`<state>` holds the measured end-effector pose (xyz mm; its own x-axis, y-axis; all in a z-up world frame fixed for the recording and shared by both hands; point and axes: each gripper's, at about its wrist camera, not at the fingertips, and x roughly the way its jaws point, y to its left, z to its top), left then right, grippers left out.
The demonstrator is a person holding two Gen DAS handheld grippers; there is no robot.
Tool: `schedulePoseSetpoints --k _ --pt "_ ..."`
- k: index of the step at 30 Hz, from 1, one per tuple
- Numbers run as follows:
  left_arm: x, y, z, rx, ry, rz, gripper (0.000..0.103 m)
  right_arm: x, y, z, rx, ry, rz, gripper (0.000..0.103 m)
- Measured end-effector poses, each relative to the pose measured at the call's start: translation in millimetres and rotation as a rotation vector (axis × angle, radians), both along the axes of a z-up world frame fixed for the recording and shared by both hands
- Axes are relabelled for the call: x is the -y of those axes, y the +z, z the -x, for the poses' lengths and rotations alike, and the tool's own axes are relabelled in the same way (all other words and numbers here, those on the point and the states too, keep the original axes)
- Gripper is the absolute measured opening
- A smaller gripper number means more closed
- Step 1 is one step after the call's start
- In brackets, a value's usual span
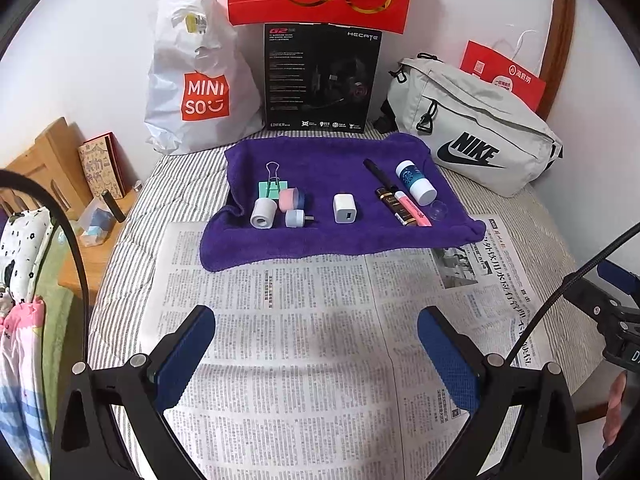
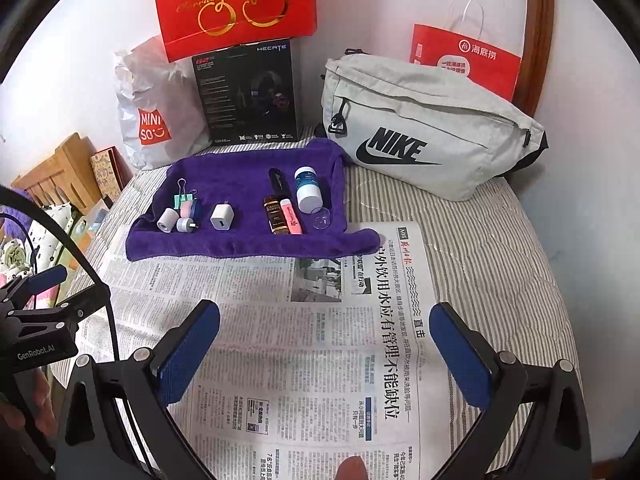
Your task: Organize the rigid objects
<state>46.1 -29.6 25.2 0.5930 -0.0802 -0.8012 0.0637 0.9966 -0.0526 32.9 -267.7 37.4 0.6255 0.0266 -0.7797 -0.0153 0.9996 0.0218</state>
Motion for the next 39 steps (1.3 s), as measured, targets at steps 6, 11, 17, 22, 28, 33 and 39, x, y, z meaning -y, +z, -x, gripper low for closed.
schedulePoseSetpoints --k 6,11,17,22,28,33,39 --pt "-0.3 1.8 5.0 0.001 0.004 -0.009 0.102 -1.1 1.3 4.5 0.004 0.011 0.006 0.103" --pt "-2.0 3.6 6.1 0.003 0.007 -0.011 0.102 -0.4 1.4 7.4 0.005 0.009 0.004 0.103" --pt "-2.0 6.0 8.0 0.004 0.009 -0.006 0.102 -0.4 0.0 8.1 -0.001 0.014 0.003 0.103" --pt "-2.1 6.9 9.3 0.006 0.008 -0.004 0.102 -1.4 0.6 9.1 0.0 0.014 0.004 0.103" --pt "-2.9 6.5 9.0 0.003 0.008 -0.005 0.102 -1.9 -1.9 8.2 -0.008 0.018 0.002 0.103" --pt "-2.1 7.0 9.3 0.005 0.012 -0.009 0.102 -0.9 -1.8 9.3 -0.006 0.016 0.0 0.103" --pt "-1.1 6.7 9.7 0.003 0.012 -0.001 0.102 1.8 -1.3 9.1 -0.004 0.015 -0.007 0.103"
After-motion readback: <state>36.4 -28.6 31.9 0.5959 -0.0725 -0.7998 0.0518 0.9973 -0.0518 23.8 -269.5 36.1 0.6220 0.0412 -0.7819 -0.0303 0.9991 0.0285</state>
